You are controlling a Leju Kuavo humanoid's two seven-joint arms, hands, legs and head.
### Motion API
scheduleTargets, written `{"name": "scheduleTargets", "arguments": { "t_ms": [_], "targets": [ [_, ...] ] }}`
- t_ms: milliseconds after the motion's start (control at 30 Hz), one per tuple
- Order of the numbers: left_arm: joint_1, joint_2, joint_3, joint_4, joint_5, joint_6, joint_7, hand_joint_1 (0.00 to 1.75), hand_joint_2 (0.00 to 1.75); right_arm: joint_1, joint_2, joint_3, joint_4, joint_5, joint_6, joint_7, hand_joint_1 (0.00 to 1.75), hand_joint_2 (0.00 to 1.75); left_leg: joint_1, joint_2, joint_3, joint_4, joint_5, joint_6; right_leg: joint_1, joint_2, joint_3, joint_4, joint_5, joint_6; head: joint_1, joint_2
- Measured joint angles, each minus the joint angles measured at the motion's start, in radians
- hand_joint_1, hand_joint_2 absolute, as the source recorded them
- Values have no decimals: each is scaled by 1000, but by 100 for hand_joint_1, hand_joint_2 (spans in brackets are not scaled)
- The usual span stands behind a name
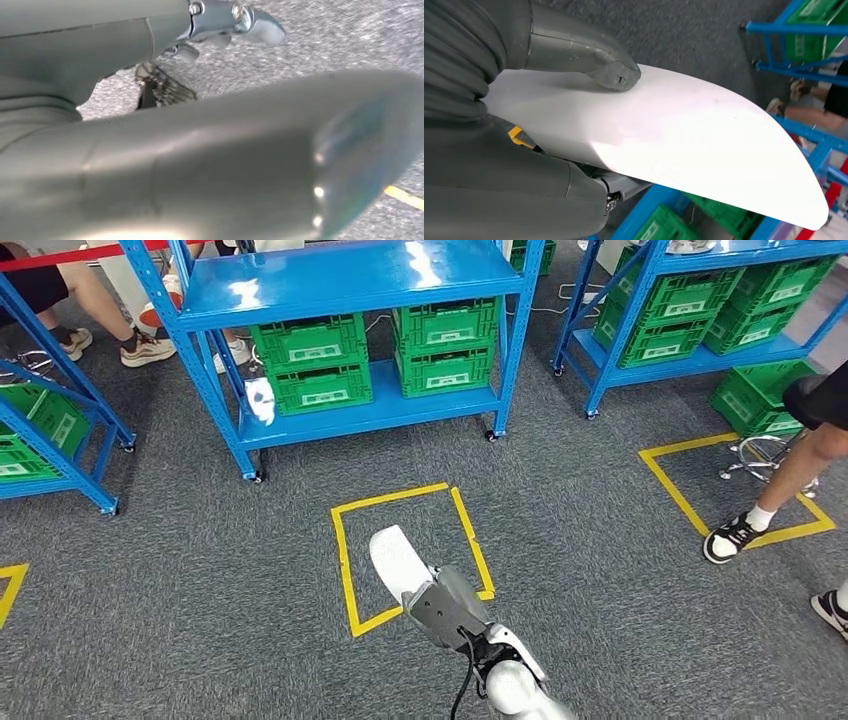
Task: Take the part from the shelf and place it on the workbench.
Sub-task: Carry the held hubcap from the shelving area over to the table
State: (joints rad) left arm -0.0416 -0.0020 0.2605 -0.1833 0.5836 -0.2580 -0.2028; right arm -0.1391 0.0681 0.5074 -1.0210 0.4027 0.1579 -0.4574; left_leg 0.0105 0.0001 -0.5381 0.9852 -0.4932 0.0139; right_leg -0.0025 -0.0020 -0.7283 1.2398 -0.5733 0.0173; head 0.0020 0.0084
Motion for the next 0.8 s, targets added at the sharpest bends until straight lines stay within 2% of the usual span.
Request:
{"name": "scheduleTargets", "arguments": {
  "t_ms": [33, 67, 100, 133, 200, 233, 267, 333, 367, 400, 433, 500, 533, 567, 600, 667, 700, 733, 800],
  "targets": [
    [1, -1, 0, 0, 0, 4, 2, 0, 0, 2, 0, 0, 0, 5, -9, 1, 175, 175, 0, -4, -13, 3, 11, -2, -2, 0, -1, 42, 0, 2, 0, 0],
    [1, -1, 0, 1, 0, 8, 3, 0, 0, 5, -1, 0, 0, 9, -14, 3, 175, 175, 1, -9, -29, 7, 21, -5, -4, 1, 11, 55, 20, 3, 1, 0],
    [2, -3, 0, 1, 0, 12, 3, 0, 0, 6, -1, 0, 0, 13, -16, 4, 175, 175, 2, -15, -44, 12, 30, -9, -6, 3, 43, 31, 49, 3, 1, 0],
    [2, -4, 0, 1, 0, 13, 2, 0, 0, 7, -1, 0, 0, 18, -18, 5, 175, 175, 3, -22, -57, 18, 36, -13, -8, 13, 91, -28, 68, 1, 2, 0],
    [1, -8, 0, 0, 1, 10, -4, 0, 0, 8, -1, 0, 0, 29, -20, 4, 175, 175, 4, -38, -78, 30, 48, -24, -10, 53, 189, -167, 56, -7, 2, 0],
    [0, -9, 0, 0, 1, 8, -7, 0, 0, 8, -1, 0, 0, 35, -21, 3, 175, 175, 4, -46, -84, 33, 53, -31, -9, 67, 216, -210, 40, -12, 2, 0],
    [-1, -10, 0, 0, 1, 6, -10, 0, 0, 9, -1, 1, 1, 38, -22, 2, 175, 175, 5, -55, -89, 33, 60, -39, -7, 71, 226, -229, 29, -17, 2, 0],
    [2, -10, 0, 0, 0, 3, -11, 0, 0, 9, 0, 1, 2, 42, -22, 3, 175, 175, 8, -66, -95, 32, 68, -53, -5, 49, 223, -237, 34, -31, 2, 0],
    [4, -10, 0, 0, 0, 5, -11, 0, 0, 10, 1, 2, 2, 44, -23, 3, 175, 175, 9, -58, -103, 43, 58, -58, -6, 38, 222, -239, 40, -41, 0, 0],
    [5, -11, 0, 1, -1, 12, -12, 0, 0, 13, 2, 2, 2, 46, -24, 5, 175, 175, 10, -45, -117, 72, 34, -61, -8, 26, 220, -242, 46, -49, -4, 0],
    [5, -14, 0, 1, -2, 24, -13, 0, 0, 19, 2, 2, 2, 49, -25, 6, 175, 175, 10, -28, -136, 122, -3, -64, -7, 13, 217, -243, 50, -54, -9, 0],
    [5, -25, 0, 1, -6, 50, -15, 0, 0, 42, -3, 2, 2, 55, -26, 4, 175, 175, 10, -13, -178, 246, -74, -71, -4, -14, 207, -240, 55, -59, -15, 0],
    [6, -31, -1, 1, -9, 60, -12, 0, 0, 54, -7, 3, 2, 59, -24, -2, 175, 175, 10, -10, -186, 287, -89, -73, -3, -27, 201, -237, 56, -59, -15, 0],
    [9, -37, -1, 2, -13, 67, -5, 0, 0, 65, -10, 5, 2, 62, -22, -10, 175, 175, 10, -8, -178, 294, -84, -74, -2, -40, 196, -234, 57, -59, -15, 0],
    [10, -42, -3, 3, -16, 75, 4, 0, 0, 71, -13, 8, 2, 65, -18, -20, 175, 175, 10, -3, -150, 263, -64, -73, -2, -51, 191, -230, 58, -58, -15, 0],
    [10, -48, -7, 4, -21, 94, 25, 0, 0, 75, -16, 17, 3, 65, -3, -39, 175, 175, 6, 27, -60, 132, -24, -67, 0, -72, 185, -223, 58, -54, -16, 0],
    [9, -49, -10, 5, -21, 103, 34, 0, 0, 73, -17, 22, 4, 64, 6, -47, 175, 175, 1, 44, -28, 82, -12, -59, 2, -80, 183, -221, 58, -50, -16, 0],
    [8, -51, -12, 5, -21, 109, 41, 0, 0, 72, -16, 27, 7, 62, 14, -54, 175, 175, -3, 57, -11, 50, -10, -51, 3, -88, 183, -219, 58, -45, -16, 0],
    [8, -52, -14, 4, -21, 116, 50, 0, 0, 68, -14, 37, 14, 59, 21, -62, 175, 175, -8, 53, -19, 40, -10, -34, 5, -103, 185, -219, 58, -33, -17, 0]
  ]
}}
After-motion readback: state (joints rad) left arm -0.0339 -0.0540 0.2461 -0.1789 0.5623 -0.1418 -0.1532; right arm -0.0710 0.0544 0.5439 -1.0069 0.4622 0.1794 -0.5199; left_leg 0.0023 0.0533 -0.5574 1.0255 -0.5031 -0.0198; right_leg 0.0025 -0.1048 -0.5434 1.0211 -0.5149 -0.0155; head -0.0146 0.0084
